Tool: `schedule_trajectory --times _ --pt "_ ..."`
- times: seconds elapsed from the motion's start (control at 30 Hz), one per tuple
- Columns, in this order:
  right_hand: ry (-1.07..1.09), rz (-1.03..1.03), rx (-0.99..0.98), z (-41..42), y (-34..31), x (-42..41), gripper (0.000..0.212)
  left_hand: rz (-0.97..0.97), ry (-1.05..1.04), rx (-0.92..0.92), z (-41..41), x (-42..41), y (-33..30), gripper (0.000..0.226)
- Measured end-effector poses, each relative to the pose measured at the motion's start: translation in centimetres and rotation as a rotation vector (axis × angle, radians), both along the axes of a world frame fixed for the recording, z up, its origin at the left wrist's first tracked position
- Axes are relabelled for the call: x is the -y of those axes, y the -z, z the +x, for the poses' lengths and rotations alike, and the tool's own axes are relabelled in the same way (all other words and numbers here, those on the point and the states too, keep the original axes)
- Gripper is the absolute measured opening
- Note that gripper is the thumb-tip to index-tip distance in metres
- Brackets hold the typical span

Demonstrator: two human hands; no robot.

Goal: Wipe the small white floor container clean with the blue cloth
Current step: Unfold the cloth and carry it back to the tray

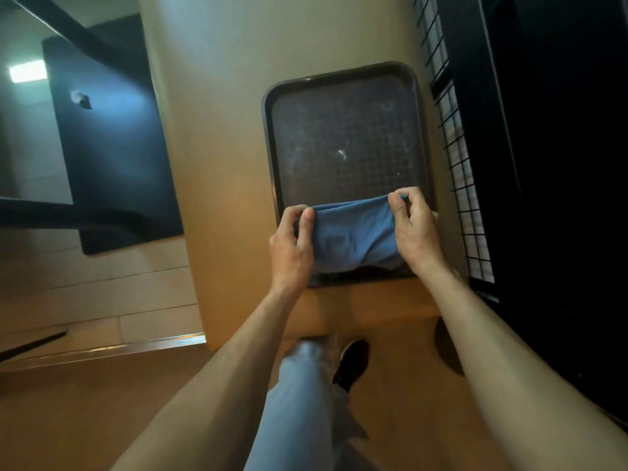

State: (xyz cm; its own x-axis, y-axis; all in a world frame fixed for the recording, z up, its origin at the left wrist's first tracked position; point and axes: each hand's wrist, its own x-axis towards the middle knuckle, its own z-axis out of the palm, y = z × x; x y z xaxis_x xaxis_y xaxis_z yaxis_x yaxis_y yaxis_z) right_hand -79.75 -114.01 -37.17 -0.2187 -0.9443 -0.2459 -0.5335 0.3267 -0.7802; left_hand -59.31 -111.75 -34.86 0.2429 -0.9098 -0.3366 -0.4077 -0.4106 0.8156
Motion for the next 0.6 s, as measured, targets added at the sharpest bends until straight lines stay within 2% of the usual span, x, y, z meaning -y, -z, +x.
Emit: schedule_trajectory --times 0.3,0.6 --pt "0.005 0.063 -0.132 0.3 4.9 5.3 0.03 0.068 0.023 0.082 0.4 5.7 5.5 0.024" --pt "-0.09 0.182 -0.324 0.7 4.5 7.8 0.028 0.152 0.143 0.299 0.4 8.8 5.2 0.027"
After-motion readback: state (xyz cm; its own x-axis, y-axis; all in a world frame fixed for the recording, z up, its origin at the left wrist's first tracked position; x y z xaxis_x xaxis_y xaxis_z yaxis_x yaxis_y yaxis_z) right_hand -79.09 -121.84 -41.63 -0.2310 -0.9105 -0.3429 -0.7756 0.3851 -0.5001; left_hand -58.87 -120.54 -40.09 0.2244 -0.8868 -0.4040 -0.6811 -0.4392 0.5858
